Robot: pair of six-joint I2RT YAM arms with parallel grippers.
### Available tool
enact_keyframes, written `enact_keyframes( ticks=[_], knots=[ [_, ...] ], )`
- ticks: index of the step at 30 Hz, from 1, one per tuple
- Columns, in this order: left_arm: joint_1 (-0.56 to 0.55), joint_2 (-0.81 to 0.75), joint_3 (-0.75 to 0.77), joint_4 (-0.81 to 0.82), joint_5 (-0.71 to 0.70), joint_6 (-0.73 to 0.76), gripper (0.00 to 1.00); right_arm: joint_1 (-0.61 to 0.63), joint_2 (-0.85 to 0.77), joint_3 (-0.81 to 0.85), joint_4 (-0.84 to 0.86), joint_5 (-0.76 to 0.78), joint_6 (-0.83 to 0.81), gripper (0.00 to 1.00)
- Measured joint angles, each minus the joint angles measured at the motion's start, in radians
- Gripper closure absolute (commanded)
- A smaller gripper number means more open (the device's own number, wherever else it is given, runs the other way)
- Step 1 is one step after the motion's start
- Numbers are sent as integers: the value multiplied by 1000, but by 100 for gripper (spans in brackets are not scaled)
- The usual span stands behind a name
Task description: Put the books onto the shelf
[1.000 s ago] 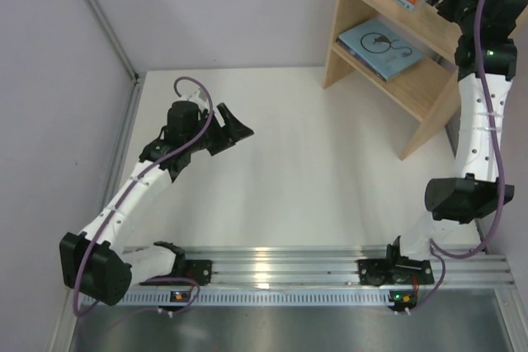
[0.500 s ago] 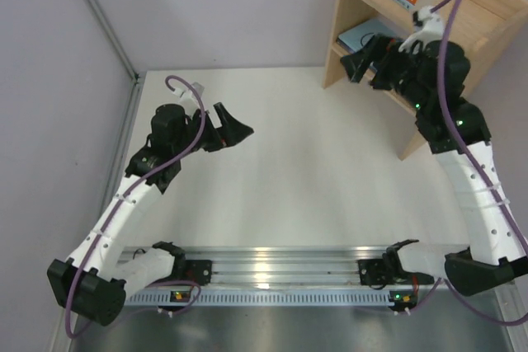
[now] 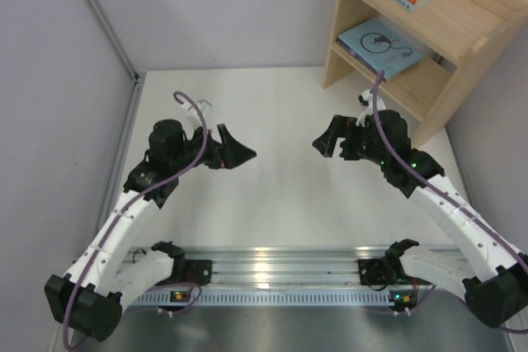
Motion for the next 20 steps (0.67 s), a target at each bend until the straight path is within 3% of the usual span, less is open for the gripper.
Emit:
enact_keyframes(
  ticks=[8, 20],
  knots=[
    [0, -73, -43, 23, 26, -38, 1, 0, -64, -82, 61, -70, -8, 0],
    [0, -55, -43, 32, 45, -38, 2, 0, -108, -130, 138, -101, 0, 0]
  ],
)
